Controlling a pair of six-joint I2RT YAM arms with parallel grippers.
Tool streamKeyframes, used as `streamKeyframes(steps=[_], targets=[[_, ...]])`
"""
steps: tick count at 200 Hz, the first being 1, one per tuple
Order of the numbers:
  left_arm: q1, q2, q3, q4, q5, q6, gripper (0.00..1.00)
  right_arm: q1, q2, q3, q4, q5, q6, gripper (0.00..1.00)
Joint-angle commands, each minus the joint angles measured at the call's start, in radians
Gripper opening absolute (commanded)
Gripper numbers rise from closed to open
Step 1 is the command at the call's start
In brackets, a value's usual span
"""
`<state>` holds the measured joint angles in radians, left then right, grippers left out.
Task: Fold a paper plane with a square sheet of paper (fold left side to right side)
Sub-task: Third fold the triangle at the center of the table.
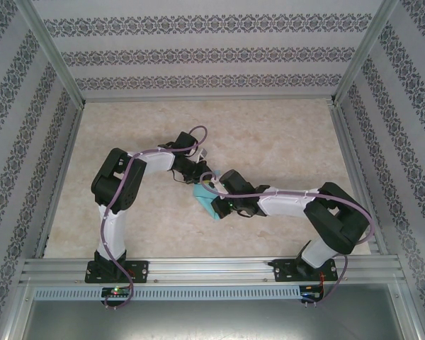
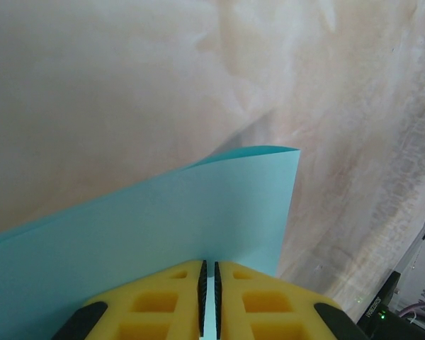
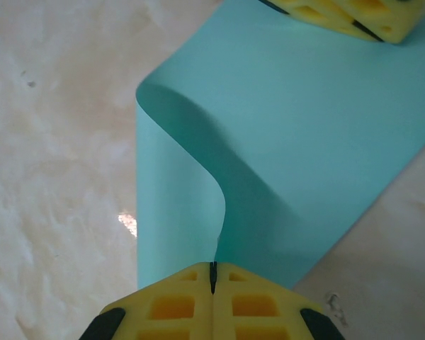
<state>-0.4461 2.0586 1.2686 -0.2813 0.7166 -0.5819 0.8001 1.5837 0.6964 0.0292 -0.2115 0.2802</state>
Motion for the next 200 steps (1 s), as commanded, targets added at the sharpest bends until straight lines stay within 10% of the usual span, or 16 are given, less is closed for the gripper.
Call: streamKeyframes(steps=[1, 200], targets=[[-0.022, 0.028, 0.011, -0.05, -0.032, 0.025, 0.16, -0.016, 0.019, 0.023, -0.012, -0.017, 0.028, 0.0], [-0.026, 0.036, 0.013, -0.05, -0.043, 0.021, 0.15, -0.068, 0.054, 0.041, -0.029, 0.005, 0.054, 0.0]])
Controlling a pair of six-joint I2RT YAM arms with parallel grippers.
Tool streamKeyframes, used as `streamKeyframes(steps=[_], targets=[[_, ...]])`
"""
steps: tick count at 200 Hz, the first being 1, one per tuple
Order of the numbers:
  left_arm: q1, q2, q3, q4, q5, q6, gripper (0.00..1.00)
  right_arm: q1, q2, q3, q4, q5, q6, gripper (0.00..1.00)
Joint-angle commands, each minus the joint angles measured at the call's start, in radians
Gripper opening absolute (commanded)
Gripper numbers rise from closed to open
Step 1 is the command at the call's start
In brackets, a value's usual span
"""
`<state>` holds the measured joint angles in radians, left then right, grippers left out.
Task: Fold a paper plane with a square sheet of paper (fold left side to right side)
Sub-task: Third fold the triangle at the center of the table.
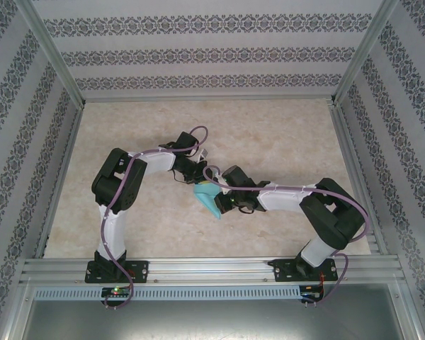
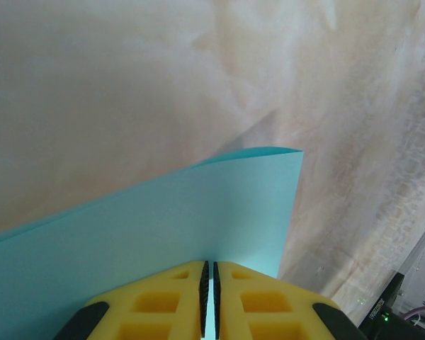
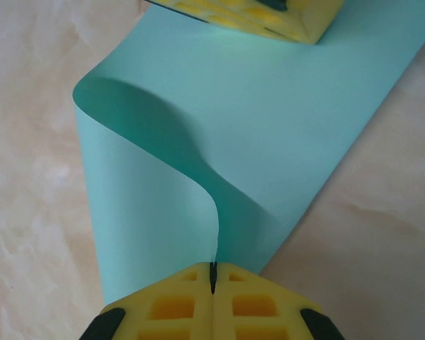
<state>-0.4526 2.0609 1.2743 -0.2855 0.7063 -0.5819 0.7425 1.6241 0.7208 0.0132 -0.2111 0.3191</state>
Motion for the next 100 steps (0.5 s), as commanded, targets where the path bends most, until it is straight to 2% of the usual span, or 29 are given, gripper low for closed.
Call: streamKeyframes(steps=[1, 100], targets=[[-0.02, 0.033, 0.007, -0.046, -0.033, 0.021, 0.15, -0.011, 0.013, 0.017, -0.013, 0.005, 0.015, 0.0], [-0.023, 0.031, 0.01, -0.053, -0.039, 0.019, 0.15, -0.014, -0.007, -0.001, -0.011, 0.011, 0.017, 0.0]])
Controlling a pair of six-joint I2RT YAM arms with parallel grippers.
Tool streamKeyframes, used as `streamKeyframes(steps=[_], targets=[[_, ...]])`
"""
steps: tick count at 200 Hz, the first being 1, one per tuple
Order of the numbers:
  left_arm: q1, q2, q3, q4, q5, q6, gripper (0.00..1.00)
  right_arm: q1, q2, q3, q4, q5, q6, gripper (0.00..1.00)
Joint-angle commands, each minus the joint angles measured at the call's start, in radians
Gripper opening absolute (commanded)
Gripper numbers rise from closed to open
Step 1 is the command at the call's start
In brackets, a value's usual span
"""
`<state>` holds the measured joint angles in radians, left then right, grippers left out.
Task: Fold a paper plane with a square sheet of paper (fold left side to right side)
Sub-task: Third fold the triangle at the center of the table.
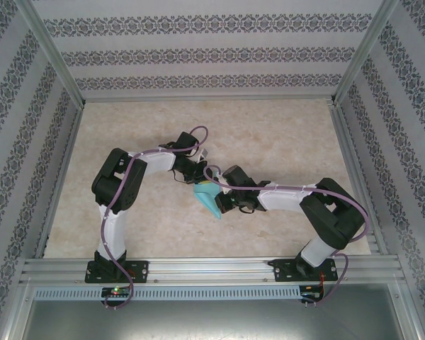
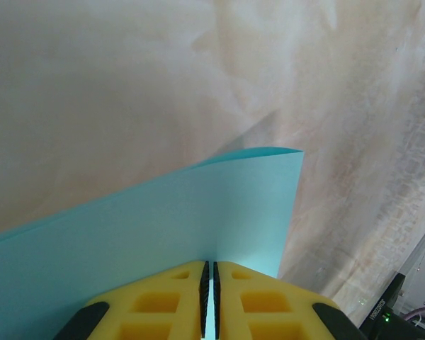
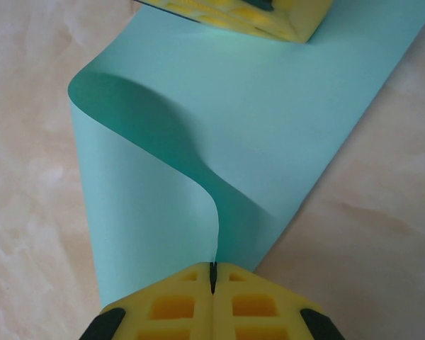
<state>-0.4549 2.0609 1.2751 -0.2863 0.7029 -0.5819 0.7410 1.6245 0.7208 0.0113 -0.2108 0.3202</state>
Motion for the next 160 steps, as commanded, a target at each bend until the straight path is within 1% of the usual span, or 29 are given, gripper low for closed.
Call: streamKeyframes(steps=[1, 87, 160], targets=[[-0.021, 0.031, 0.009, -0.053, -0.035, 0.019, 0.15, -0.012, -0.008, -0.002, -0.009, 0.01, 0.016, 0.0], [-0.022, 0.033, 0.007, -0.051, -0.039, 0.02, 0.15, -0.011, -0.041, -0.022, -0.006, 0.011, 0.014, 0.0], [-0.021, 0.033, 0.007, -0.053, -0.038, 0.019, 0.15, -0.011, -0.007, -0.005, -0.015, 0.021, 0.016, 0.0]])
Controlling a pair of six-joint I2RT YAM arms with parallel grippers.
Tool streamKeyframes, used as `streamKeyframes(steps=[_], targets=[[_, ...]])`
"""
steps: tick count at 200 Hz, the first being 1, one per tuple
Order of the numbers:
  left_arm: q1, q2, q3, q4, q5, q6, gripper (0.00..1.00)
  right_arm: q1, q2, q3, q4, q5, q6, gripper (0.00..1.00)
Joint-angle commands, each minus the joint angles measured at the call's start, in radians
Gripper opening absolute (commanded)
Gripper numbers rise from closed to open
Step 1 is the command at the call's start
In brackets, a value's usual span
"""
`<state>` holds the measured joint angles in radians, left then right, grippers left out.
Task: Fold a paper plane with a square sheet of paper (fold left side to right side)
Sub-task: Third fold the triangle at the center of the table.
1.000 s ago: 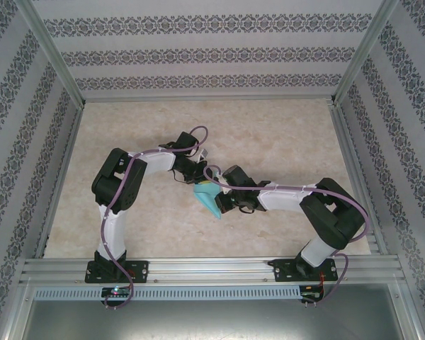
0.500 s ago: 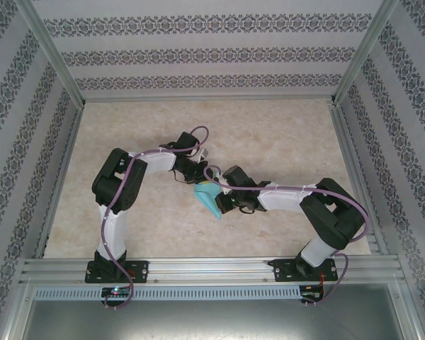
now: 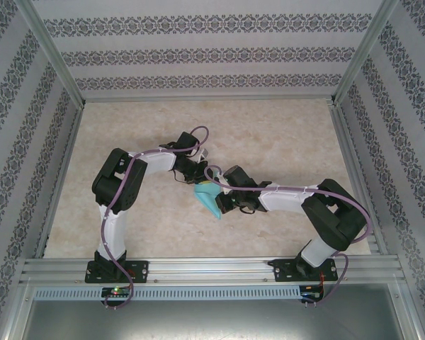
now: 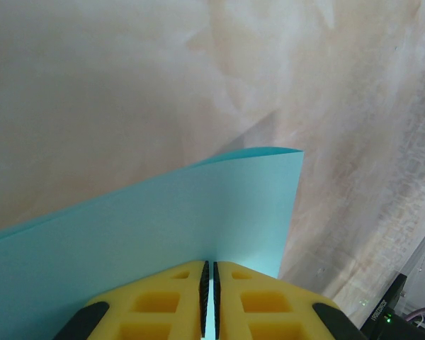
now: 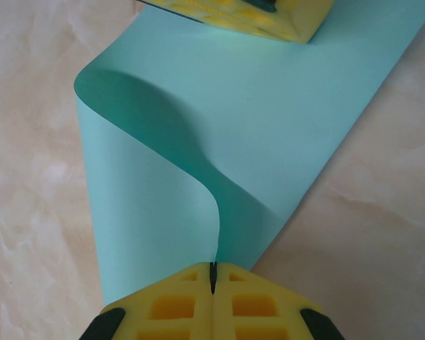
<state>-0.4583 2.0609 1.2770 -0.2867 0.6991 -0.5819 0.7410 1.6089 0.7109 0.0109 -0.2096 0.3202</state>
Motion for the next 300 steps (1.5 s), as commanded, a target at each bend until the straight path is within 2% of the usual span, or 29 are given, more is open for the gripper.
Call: streamKeyframes(steps=[1, 151, 201, 225, 242, 266, 300], targets=[[-0.017, 0.033, 0.006, -0.052, -0.035, 0.019, 0.15, -0.011, 0.009, 0.005, -0.014, 0.019, 0.018, 0.0], [-0.017, 0.019, 0.01, -0.053, -0.03, 0.025, 0.17, -0.009, 0.057, 0.023, -0.081, 0.018, -0.018, 0.0], [-0.003, -0.045, 0.087, -0.121, -0.029, 0.054, 0.29, 0.001, 0.054, 0.006, -0.098, 0.007, -0.026, 0.0], [0.032, -0.089, 0.117, -0.144, -0.035, 0.056, 0.31, 0.007, 0.052, 0.002, -0.101, 0.007, -0.026, 0.0], [0.061, -0.132, 0.108, -0.154, -0.044, 0.056, 0.31, 0.009, 0.052, -0.001, -0.099, 0.01, -0.024, 0.0], [0.072, -0.205, 0.042, -0.14, -0.034, 0.056, 0.22, 0.012, 0.051, -0.001, -0.097, 0.011, -0.024, 0.0], [0.059, -0.299, -0.154, 0.07, 0.12, -0.037, 0.16, 0.013, 0.059, 0.006, -0.097, 0.007, -0.026, 0.0]])
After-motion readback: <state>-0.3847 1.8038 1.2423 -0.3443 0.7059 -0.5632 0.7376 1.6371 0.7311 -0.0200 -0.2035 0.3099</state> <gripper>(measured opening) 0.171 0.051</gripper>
